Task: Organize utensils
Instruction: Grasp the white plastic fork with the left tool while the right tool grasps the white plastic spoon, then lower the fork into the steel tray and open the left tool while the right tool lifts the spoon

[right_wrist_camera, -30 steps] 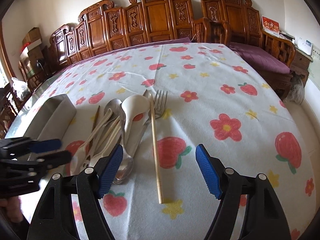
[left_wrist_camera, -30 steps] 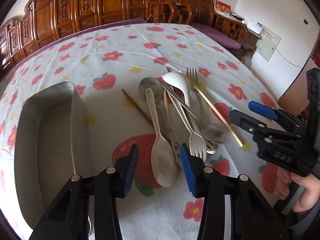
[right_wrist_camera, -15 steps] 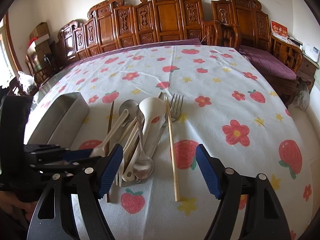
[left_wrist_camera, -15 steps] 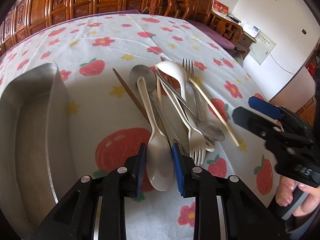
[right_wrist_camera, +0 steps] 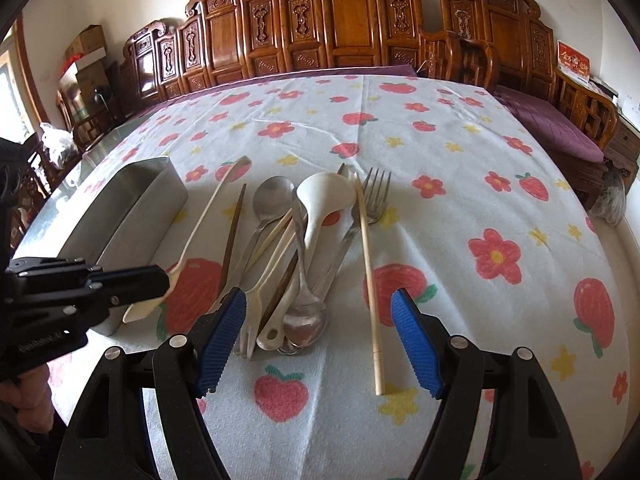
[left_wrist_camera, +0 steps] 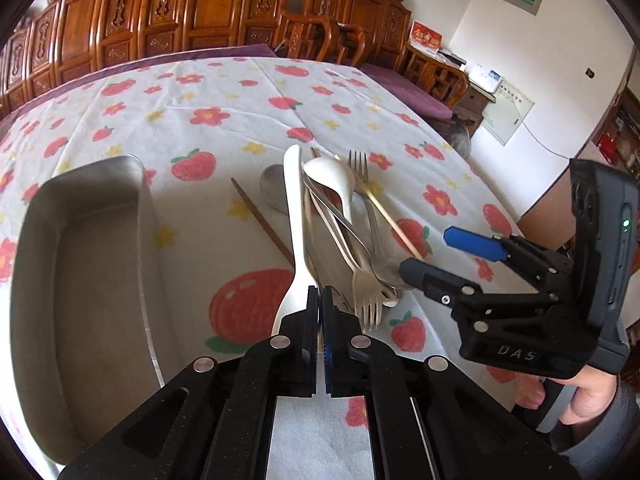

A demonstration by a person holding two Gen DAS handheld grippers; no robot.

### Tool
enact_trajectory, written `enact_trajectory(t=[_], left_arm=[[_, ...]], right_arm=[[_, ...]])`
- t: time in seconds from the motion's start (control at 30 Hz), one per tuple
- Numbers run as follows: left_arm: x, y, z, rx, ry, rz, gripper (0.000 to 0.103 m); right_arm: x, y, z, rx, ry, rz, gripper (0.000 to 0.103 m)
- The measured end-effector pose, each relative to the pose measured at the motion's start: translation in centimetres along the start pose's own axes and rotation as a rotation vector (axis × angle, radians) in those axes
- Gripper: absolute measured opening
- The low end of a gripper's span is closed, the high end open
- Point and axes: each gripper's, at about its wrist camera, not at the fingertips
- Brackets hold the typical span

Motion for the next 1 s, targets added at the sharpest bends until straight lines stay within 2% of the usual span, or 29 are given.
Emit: enact_trajectory(t=[0.1, 0.17, 0.2, 0.27, 0.33, 0.63, 0.83, 0.87, 0.93, 1.0], left_arm=[[-1.3, 0.3, 0.3, -0.004, -0.026, 0.002, 0.001], [-2.3, 0.7, 0.5, -0.008, -0.047, 0.012, 0.001], [-2.7, 0.9, 0.6, -0.010, -0.055, 0.017, 0.001], [-3.4, 1.1, 0.6, -0.008, -0.067, 0.029, 0.001], [-3.9, 1.3, 0.7, -0.004, -0.078, 0.042, 0.001], [-4.8, 1.9, 0.6, -0.013, -0.094, 0.045, 0.001], [-5.1, 1.9, 0.6, -0.013, -0.098, 0.046, 0.001], [-5.3, 2.0, 0.6, -0.013, -0.100, 0.046, 0.001], [-5.6, 2.1, 0.7, -0.014, -0.104, 0.047, 0.001], [-5.8, 2.2, 0.8, -0.016, -0.110, 0.049, 0.001]], right_arm=[[0.3, 0.7, 0.1, -0.013, 0.008, 0.038, 0.067], [0.5, 1.3, 0.1, -0.022, 0.017, 0.072, 0.053], [0.7, 1.5, 0.0, -0.025, 0.020, 0.087, 0.051], [1.1, 2.0, 0.1, -0.035, 0.032, 0.100, 0.037], [1.2, 2.6, 0.2, -0.042, 0.031, 0.125, 0.032], [3.1, 3.3, -0.2, -0.058, 0.106, 0.107, 0.032], [3.5, 4.2, -0.2, -0.086, 0.104, 0.107, 0.026], [3.3, 4.3, -0.2, -0.088, 0.098, 0.114, 0.022], [2.9, 4.4, -0.2, -0.089, 0.086, 0.130, 0.007], [2.6, 4.5, -0.2, -0.086, 0.082, 0.144, 0.006]])
Point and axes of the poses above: each gripper's, at about its wrist camera, not at the fingertips, and x roughly the way its jaws point, y to its left, z to its top, and after that the axes turned 3 degrees about y, right-handed
